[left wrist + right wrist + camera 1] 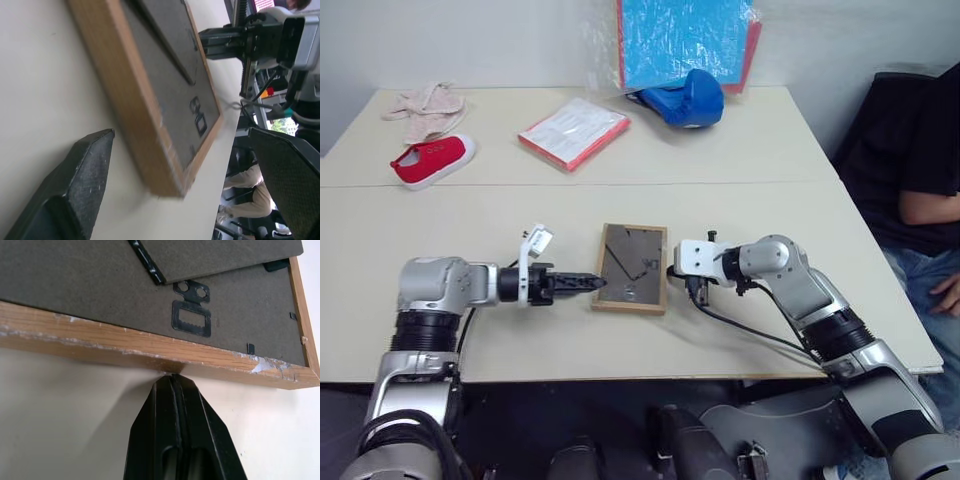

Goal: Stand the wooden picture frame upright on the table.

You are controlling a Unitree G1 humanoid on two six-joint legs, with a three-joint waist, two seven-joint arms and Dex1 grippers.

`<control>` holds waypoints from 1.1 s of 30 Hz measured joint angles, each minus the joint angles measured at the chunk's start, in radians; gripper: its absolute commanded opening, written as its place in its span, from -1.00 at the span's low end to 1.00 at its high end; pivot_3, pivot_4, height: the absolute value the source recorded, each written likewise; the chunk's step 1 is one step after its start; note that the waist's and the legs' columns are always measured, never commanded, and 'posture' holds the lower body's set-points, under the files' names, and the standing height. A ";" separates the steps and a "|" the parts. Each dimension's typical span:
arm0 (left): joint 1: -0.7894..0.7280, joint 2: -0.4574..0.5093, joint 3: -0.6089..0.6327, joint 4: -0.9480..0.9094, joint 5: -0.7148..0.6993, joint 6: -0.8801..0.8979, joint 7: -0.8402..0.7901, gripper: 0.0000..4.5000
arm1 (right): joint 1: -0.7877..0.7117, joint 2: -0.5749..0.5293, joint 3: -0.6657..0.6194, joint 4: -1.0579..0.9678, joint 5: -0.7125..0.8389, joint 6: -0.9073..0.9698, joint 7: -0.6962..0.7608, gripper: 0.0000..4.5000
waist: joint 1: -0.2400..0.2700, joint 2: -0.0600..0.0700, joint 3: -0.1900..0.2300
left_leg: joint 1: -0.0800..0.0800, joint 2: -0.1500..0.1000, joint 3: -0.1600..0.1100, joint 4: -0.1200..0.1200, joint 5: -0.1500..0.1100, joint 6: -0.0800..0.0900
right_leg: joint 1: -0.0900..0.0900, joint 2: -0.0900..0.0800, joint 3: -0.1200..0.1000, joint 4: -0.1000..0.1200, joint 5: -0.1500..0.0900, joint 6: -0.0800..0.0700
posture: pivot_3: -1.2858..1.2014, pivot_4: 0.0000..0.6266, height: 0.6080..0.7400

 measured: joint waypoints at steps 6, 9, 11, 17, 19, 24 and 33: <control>-0.052 -0.094 -0.006 0.061 0.000 -0.003 0.043 0.82 | 0.000 0.009 0.000 0.002 -0.014 0.002 -0.010 -1.00 | 0.012 0.003 -0.003 | 0.002 0.000 0.000 0.000 0.000 0.000 | 0.002 0.000 0.000 -0.001 0.000 0.000 | 0.03 -0.52 1.00; -0.054 -0.116 -0.009 0.066 0.000 0.000 0.068 0.44 | 0.001 0.009 0.000 0.002 -0.014 0.001 -0.011 -1.00 | 0.011 0.003 -0.003 | 0.002 0.000 0.000 0.000 0.000 0.000 | 0.002 0.000 0.000 -0.001 0.000 0.000 | 0.03 -0.52 1.00; -0.054 -0.122 -0.014 0.068 -0.002 0.005 0.077 0.15 | 0.003 0.009 -0.001 -0.003 -0.013 0.002 -0.011 -1.00 | 0.010 0.003 -0.003 | 0.001 0.000 0.001 0.000 0.000 0.000 | 0.001 0.000 0.000 -0.001 0.000 0.000 | 0.03 -0.52 1.00; -0.049 -0.090 0.021 0.040 -0.065 0.051 0.067 -0.43 | 0.055 -0.040 -0.052 -0.099 0.049 0.094 0.035 -0.93 | 0.005 0.003 -0.003 | -0.003 0.001 0.001 0.000 0.000 -0.001 | -0.004 0.000 0.000 0.001 0.000 0.000 | 0.03 -0.52 1.00; -0.023 -0.050 0.032 -0.015 -0.080 0.069 0.068 -0.43 | 0.066 -0.076 -0.111 -0.155 0.130 0.214 0.080 -0.73 | -0.002 0.004 -0.002 | -0.003 0.001 0.001 -0.001 0.001 -0.002 | -0.005 0.000 0.000 0.002 0.000 0.000 | 0.03 -0.52 1.00; 0.026 -0.014 0.064 -0.180 -0.130 0.098 0.080 -0.43 | 0.003 -0.130 -0.279 -0.291 0.410 0.624 0.180 0.01 | -0.011 0.004 -0.002 | -0.004 0.001 0.000 -0.001 0.001 -0.002 | -0.005 0.000 0.000 0.002 0.000 -0.001 | 0.03 -0.52 1.00; 0.017 -0.039 0.061 -0.271 -0.168 0.089 0.114 -0.43 | -0.153 0.055 -0.309 -0.308 0.617 0.934 0.070 1.00 | -0.017 0.004 -0.002 | -0.007 0.001 -0.002 -0.001 0.001 -0.002 | -0.008 0.001 0.000 0.002 0.000 -0.001 | 0.03 -0.52 1.00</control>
